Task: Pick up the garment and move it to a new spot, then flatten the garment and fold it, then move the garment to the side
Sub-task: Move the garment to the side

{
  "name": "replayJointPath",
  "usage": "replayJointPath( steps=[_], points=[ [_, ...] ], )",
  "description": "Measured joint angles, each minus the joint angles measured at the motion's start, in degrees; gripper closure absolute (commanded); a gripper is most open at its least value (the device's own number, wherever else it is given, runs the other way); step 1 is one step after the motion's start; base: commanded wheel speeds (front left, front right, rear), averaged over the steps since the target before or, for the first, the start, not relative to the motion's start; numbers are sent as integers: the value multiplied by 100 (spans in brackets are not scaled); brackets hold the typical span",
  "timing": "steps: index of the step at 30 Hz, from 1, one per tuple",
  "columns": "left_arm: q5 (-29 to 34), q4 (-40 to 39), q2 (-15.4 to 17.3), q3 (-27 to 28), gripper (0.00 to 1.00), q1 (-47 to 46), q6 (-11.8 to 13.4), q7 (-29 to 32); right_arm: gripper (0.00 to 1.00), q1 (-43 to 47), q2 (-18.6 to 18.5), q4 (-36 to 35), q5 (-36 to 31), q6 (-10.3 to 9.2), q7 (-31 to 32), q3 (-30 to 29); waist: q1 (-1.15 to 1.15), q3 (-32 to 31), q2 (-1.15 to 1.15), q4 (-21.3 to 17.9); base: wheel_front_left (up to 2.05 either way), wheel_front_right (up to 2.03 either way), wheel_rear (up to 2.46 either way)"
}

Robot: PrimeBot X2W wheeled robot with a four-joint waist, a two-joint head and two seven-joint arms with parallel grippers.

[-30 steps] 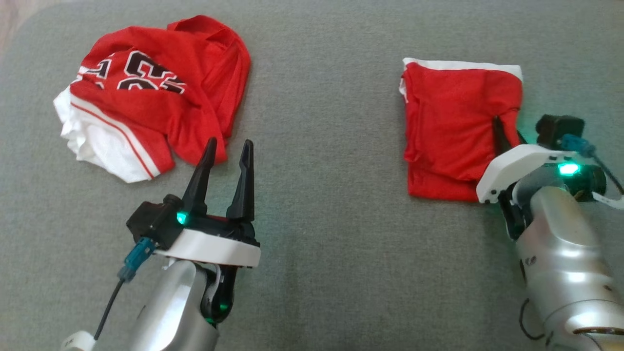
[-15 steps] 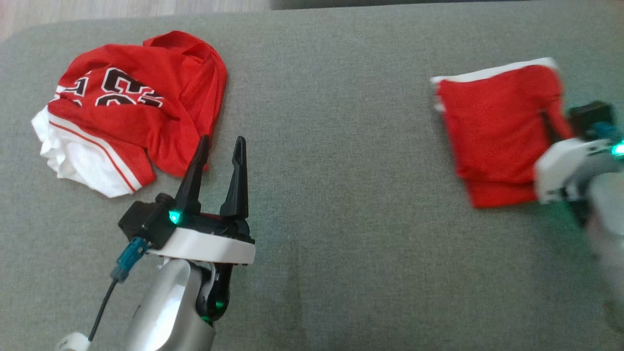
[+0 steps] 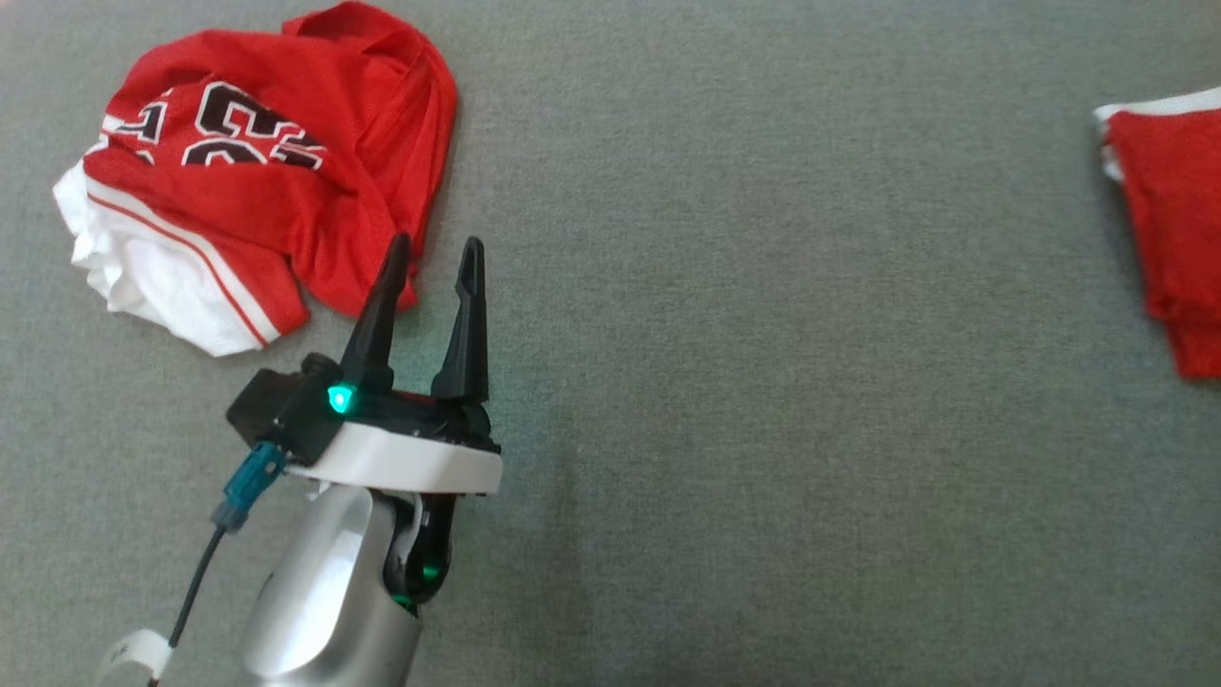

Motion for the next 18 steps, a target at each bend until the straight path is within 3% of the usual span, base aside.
replayJointPath(
  steps=[8, 9, 10, 14, 18],
  points=[
    [0, -18, 0, -1, 0, -73, 0, 0, 100, -79, -152, 111, -2, 0, 87, -349, 0, 160, 0, 81, 0, 0, 0],
    [-1, -18, 0, -1, 0, -73, 0, 0, 80, -79, -151, 120, -2, 0, 87, -419, 0, 163, 0, 79, 0, 0, 0],
    [-1, -18, 0, -2, 0, -73, 0, 0, 0, -79, -152, 124, -10, 0, 84, -463, 0, 160, 0, 78, 0, 0, 0],
    [-1, 10, 0, 0, 0, -73, 0, 0, 0, -79, -97, 119, -46, 0, 22, -742, 0, 78, 0, 51, 0, 0, 0],
    [0, 18, -1, 57, 0, -66, 0, 0, 0, -76, 181, 21, -119, 0, -91, -1016, 0, -115, 0, -7, 0, 0, 0]
  ],
)
